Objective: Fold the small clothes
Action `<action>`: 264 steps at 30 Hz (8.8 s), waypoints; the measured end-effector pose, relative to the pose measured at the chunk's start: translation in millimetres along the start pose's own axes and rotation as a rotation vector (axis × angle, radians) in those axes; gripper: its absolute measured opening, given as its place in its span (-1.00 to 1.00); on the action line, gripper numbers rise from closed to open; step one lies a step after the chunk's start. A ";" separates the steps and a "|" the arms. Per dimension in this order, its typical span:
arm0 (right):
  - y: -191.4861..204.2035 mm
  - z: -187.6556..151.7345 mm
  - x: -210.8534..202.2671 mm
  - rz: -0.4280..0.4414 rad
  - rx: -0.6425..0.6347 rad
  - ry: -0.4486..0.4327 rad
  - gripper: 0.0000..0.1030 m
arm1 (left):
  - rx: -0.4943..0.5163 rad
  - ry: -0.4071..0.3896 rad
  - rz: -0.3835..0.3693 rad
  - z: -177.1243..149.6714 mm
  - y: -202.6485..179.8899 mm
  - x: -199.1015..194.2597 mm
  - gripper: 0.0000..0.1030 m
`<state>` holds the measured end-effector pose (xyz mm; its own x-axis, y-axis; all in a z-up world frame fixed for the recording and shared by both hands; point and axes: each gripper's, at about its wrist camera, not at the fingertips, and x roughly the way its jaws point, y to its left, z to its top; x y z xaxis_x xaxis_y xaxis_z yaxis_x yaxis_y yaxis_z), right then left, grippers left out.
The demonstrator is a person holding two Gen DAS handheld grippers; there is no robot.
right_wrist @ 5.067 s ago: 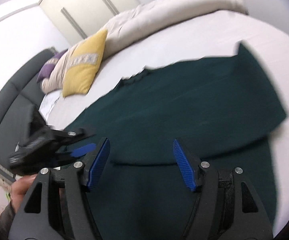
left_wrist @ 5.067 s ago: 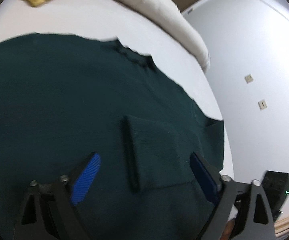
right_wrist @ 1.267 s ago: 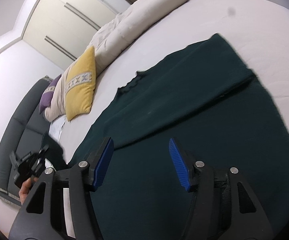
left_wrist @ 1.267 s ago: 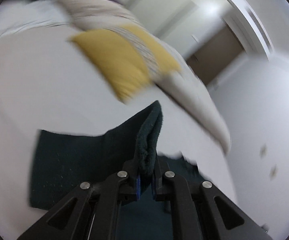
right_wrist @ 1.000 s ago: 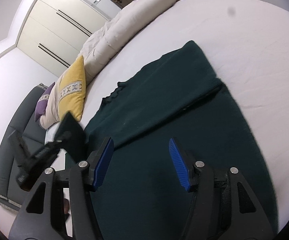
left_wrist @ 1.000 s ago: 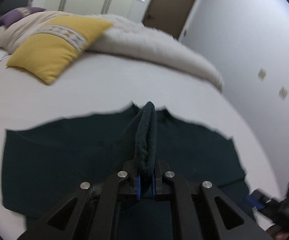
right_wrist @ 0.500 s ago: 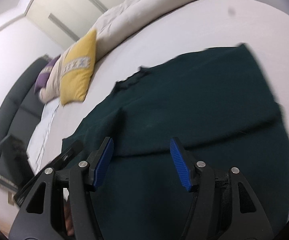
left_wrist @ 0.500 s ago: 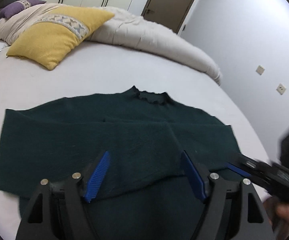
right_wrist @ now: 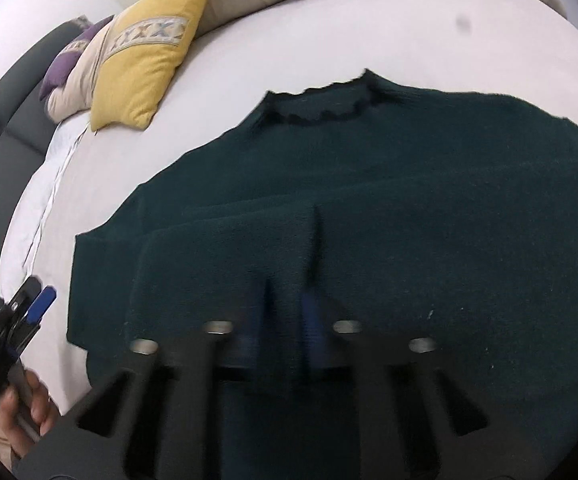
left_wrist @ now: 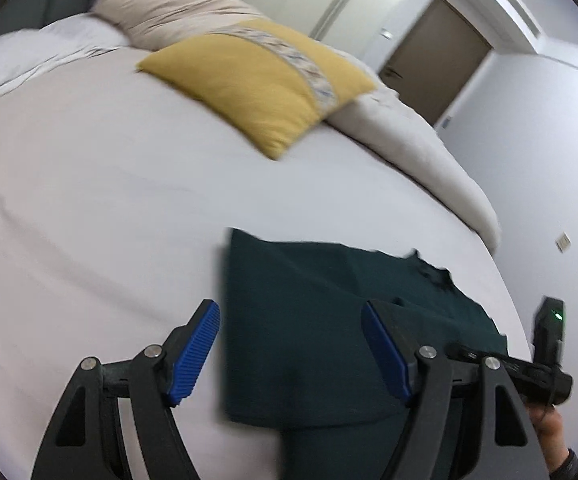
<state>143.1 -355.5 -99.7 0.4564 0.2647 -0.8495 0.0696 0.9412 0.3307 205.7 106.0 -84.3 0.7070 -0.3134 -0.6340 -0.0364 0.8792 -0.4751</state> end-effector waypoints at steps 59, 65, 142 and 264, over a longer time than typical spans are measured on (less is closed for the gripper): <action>-114.3 -29.4 -64.9 0.001 0.186 -0.119 -0.88 | 0.272 0.204 0.153 -25.3 -25.5 71.5 -0.60; -126.9 -28.2 -59.7 -0.030 0.193 -0.120 -0.96 | 0.374 0.186 0.176 -34.9 -28.7 73.1 -0.63; -243.0 -379.4 -278.8 0.165 0.445 0.010 -0.45 | -0.064 0.574 -0.220 -220.7 47.5 -145.7 -0.86; -227.8 -24.1 -92.4 -0.065 0.360 -0.268 -0.31 | -0.023 0.206 -0.075 -37.0 13.9 43.1 -0.37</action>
<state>63.7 -589.3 -106.4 0.6514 0.0994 -0.7522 0.3882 0.8082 0.4429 209.6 91.5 -140.8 0.5496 -0.4459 -0.7065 -0.0075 0.8430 -0.5379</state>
